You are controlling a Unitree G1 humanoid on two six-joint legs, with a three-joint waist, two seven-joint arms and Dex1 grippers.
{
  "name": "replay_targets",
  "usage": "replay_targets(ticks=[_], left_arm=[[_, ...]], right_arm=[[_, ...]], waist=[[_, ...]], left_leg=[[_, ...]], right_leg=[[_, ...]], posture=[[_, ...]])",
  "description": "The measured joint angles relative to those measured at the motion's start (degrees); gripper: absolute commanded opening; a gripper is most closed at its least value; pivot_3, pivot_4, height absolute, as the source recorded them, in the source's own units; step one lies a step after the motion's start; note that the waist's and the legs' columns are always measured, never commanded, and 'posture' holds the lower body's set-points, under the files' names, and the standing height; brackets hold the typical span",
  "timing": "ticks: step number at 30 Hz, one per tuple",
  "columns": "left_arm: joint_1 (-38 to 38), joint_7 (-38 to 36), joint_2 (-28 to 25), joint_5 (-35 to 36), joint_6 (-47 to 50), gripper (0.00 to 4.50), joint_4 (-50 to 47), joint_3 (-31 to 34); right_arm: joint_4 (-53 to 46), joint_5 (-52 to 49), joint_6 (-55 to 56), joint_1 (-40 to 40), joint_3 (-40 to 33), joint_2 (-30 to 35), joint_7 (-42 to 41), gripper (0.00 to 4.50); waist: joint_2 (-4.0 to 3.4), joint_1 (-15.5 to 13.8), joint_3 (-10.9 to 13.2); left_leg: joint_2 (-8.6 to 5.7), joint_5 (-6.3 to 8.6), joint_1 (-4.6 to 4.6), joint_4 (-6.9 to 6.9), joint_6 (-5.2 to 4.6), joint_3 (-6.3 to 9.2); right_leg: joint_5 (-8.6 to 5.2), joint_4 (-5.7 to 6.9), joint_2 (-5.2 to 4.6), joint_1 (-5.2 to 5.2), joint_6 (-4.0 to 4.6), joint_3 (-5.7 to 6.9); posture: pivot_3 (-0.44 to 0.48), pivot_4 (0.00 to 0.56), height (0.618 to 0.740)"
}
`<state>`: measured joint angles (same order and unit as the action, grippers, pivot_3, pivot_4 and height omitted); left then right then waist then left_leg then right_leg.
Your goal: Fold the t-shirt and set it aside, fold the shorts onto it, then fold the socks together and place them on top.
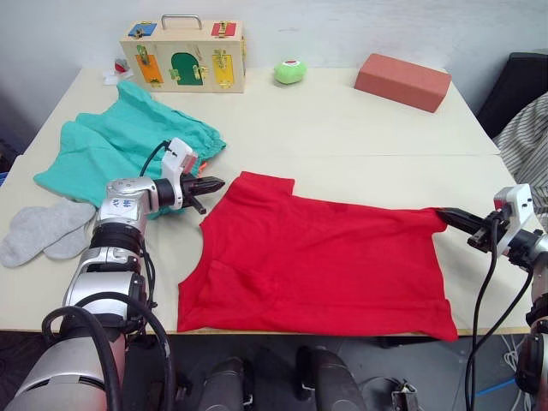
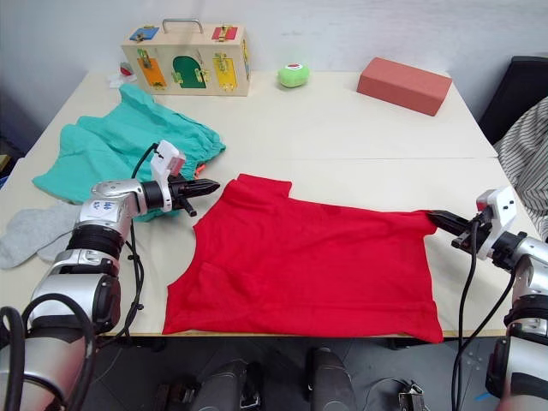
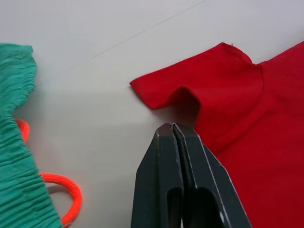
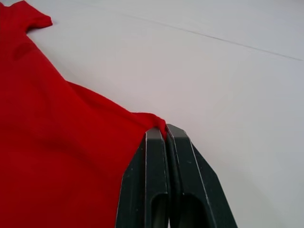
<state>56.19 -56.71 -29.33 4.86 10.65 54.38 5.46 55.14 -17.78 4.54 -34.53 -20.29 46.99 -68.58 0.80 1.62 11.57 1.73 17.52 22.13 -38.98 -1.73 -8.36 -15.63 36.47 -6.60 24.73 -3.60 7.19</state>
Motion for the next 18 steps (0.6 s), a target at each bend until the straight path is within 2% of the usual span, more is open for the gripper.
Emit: replay_targets(ticks=[8, 11, 15, 18], left_arm=[[-1.6, 0.1, 0.1, 0.4, 0.7, 0.03, -1.9, 0.0], [-0.5, 1.3, 0.9, 0.8, 4.1, 0.61, -1.5, 0.2], [2.7, 0.0, 2.5, 2.0, 9.8, 1.88, -1.7, -0.1], [7.5, 0.9, 3.7, 2.9, 16.6, 2.87, 1.7, 0.2]], right_arm=[[-1.2, -1.8, -0.7, 0.8, -0.4, -0.1, -0.2, 0.00], [-1.3, -1.8, -0.8, 1.8, -0.2, -0.4, -0.4, 0.00], [-1.4, -1.6, -0.7, 2.2, 0.3, -0.8, -0.8, 0.00], [-1.8, -1.6, -0.5, 2.5, 0.7, -0.9, -0.9, 0.00]], waist=[[0.00, -0.1, 0.0], [0.01, -0.1, 0.0], [0.00, -0.1, 0.0], [0.01, -0.1, 0.0]], left_leg=[[-0.01, 0.02, 0.00, -0.03, -0.04, -0.01], [-0.02, 0.03, 0.02, -0.05, -0.06, -0.01], [-0.03, 0.03, 0.00, -0.06, -0.06, -0.02], [-0.02, 0.03, 0.01, -0.07, -0.06, -0.02]], right_leg=[[0.00, 0.01, 0.02, -0.02, 0.00, -0.24], [0.00, 0.01, 0.03, -0.02, 0.00, -0.23], [0.00, 0.03, 0.07, -0.02, 0.00, -0.24], [0.00, 0.03, 0.14, -0.02, -0.01, -0.23]], posture=[[0.000, 0.150, 0.740], [0.000, 0.150, 0.740], [0.000, 0.150, 0.740], [0.000, 0.150, 0.740]])
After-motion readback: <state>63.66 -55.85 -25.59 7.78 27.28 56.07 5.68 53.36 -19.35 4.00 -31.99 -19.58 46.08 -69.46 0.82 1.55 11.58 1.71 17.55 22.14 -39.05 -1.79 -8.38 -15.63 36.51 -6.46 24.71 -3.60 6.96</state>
